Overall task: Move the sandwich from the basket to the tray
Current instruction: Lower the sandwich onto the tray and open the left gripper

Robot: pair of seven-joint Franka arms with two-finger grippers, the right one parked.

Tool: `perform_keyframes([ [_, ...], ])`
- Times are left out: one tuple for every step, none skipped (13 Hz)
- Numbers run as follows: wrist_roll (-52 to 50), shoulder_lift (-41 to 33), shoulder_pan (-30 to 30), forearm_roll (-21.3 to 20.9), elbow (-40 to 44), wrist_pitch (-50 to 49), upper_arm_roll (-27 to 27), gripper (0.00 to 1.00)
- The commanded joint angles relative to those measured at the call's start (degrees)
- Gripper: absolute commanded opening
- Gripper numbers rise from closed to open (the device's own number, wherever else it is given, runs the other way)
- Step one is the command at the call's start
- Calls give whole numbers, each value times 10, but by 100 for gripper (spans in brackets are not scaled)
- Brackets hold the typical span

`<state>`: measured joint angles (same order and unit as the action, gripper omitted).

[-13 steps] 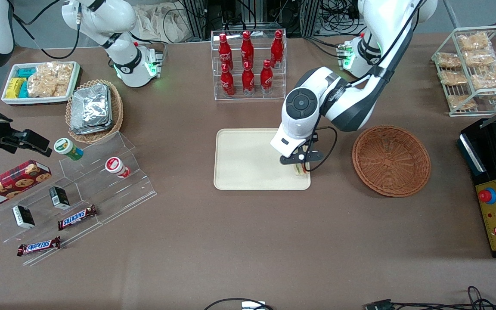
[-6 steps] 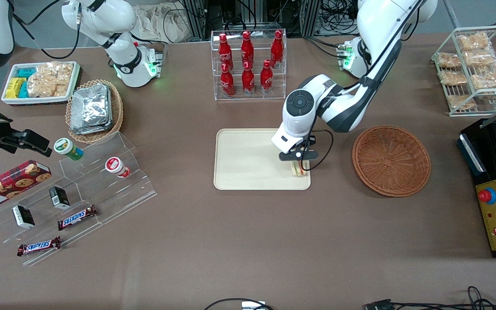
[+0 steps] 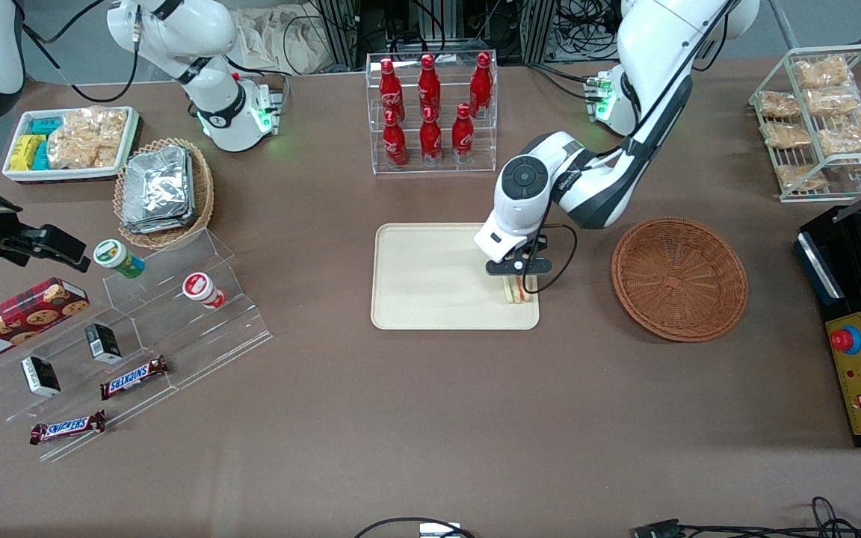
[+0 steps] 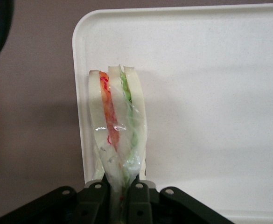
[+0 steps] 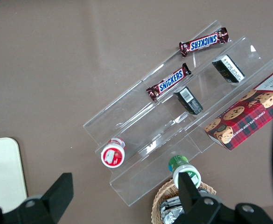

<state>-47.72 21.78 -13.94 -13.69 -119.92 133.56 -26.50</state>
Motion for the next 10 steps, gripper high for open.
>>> perform_keyframes([
  [-13,-10,-1,-10,-1,3,2,100],
  [-12,-15,1,-10,1,-8,2,100],
  [-11,-19,1,-10,9,-29,2,100],
  [-7,-23,2,-9,22,-54,2,100],
  [-2,-29,2,-9,38,-83,2,100],
  [13,-39,3,-9,50,-102,2,100],
  [45,-54,3,-6,67,-123,4,100],
  [64,-60,4,1,93,-156,5,100],
  [62,-60,12,3,131,-208,3,100],
  [62,-59,14,8,181,-270,3,100],
])
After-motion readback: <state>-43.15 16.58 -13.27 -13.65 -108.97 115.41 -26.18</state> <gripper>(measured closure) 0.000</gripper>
